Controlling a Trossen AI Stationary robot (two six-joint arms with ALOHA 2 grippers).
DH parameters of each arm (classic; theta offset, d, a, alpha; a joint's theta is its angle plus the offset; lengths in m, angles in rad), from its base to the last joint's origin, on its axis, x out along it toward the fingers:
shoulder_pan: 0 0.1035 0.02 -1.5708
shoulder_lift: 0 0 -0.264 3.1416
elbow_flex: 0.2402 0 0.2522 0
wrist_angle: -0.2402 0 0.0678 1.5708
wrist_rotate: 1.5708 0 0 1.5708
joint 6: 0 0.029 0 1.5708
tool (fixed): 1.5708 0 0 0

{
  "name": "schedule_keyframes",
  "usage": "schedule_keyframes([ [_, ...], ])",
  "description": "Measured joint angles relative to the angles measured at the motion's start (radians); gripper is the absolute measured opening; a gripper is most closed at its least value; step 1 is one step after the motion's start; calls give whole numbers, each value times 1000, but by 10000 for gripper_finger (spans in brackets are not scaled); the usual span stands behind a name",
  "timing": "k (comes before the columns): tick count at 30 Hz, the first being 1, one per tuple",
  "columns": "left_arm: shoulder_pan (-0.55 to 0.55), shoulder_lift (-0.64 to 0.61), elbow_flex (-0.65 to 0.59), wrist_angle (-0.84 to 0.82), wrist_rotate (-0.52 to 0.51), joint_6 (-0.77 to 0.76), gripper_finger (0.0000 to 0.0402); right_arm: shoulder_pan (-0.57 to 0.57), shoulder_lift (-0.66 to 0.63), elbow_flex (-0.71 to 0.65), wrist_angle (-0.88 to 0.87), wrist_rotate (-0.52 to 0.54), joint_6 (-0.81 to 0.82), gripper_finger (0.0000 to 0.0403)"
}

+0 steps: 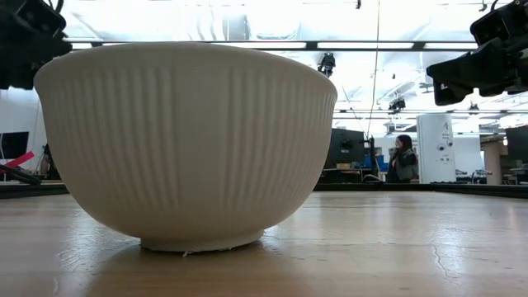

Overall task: Nest bowls inside each other
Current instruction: Return to Home Position

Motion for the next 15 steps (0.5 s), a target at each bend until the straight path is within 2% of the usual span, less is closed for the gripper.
schedule_keyframes([
  [9,0,0,0,-138,0,-122,147,0,0,0,0,0,0,9],
  [15,1,8,-1,-148,2,-169,147,0,0,0,0,0,0,9],
])
